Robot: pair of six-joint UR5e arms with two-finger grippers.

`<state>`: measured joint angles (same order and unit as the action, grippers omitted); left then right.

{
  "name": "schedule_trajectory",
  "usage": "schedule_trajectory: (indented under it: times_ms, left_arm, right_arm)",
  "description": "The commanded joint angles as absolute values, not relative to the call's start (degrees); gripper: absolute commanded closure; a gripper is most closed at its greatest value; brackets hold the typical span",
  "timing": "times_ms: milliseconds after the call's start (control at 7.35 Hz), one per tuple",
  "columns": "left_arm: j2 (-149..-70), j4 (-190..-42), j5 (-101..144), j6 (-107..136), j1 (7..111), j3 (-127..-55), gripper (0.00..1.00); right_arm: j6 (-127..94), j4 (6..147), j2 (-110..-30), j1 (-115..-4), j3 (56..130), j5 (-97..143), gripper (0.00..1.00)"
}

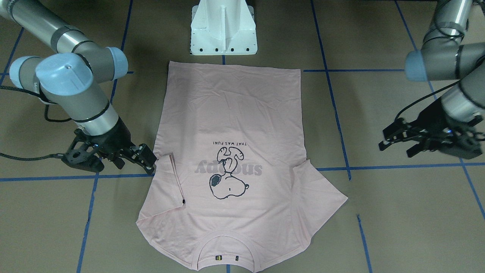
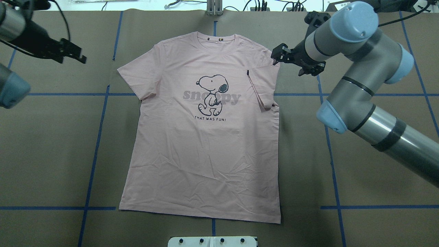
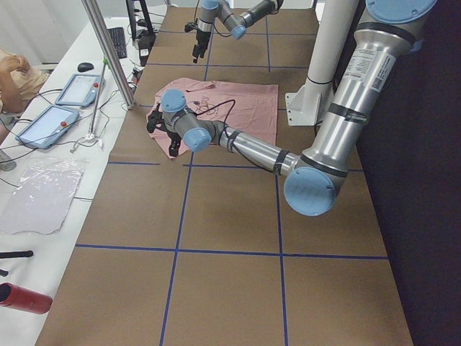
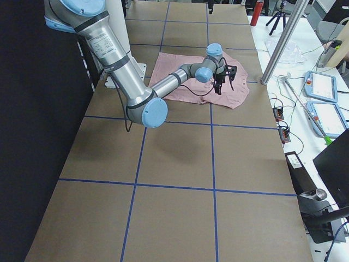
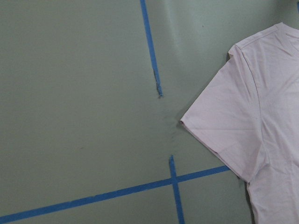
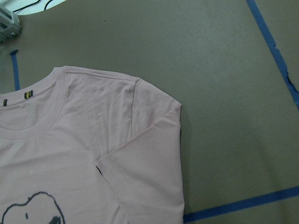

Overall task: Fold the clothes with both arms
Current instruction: 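Release the sleeve and raise the right gripper while the left gripper approaches the other sleeve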

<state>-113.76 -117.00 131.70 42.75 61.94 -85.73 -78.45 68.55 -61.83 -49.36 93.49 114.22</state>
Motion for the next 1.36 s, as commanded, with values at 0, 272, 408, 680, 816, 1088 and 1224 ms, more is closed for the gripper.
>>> schedule_trajectory:
  times_ms: [0, 272, 408, 680, 816, 1088, 1224]
  left_arm:
    - [-121.1, -119.5, 124.3, 45.4, 57.0, -75.4, 0.12]
    - [-125.6, -127.7, 122.0, 45.9, 55.7, -63.8, 0.22]
    - [-125.5, -127.8, 120.7, 46.0, 54.9, -63.1, 0.25]
    - [-125.5, -127.4, 119.6, 46.1, 54.0, -62.8, 0.31]
    - [-125.5, -127.4, 119.6, 46.4, 53.8, -62.6, 0.34]
    - [-125.5, -127.6, 119.5, 46.5, 53.3, -61.7, 0.37]
    - [-125.8, -127.7, 119.5, 46.6, 53.2, -61.3, 0.39]
  right_arm:
    - [-78.4, 68.6, -68.3, -50.0, 100.5, 115.9, 0.0]
    - [-78.4, 68.6, -71.3, -50.0, 104.4, 115.9, 0.0]
    - [-78.4, 68.6, -71.5, -50.0, 104.8, 115.8, 0.0]
    - [-78.4, 68.6, -71.9, -50.0, 104.7, 115.8, 0.0]
    - [-78.5, 68.6, -71.7, -49.9, 104.9, 115.7, 0.0]
    - [-78.5, 68.6, -71.7, -49.8, 104.9, 115.4, 0.0]
    - [-78.5, 68.6, -71.8, -49.8, 104.9, 115.4, 0.0]
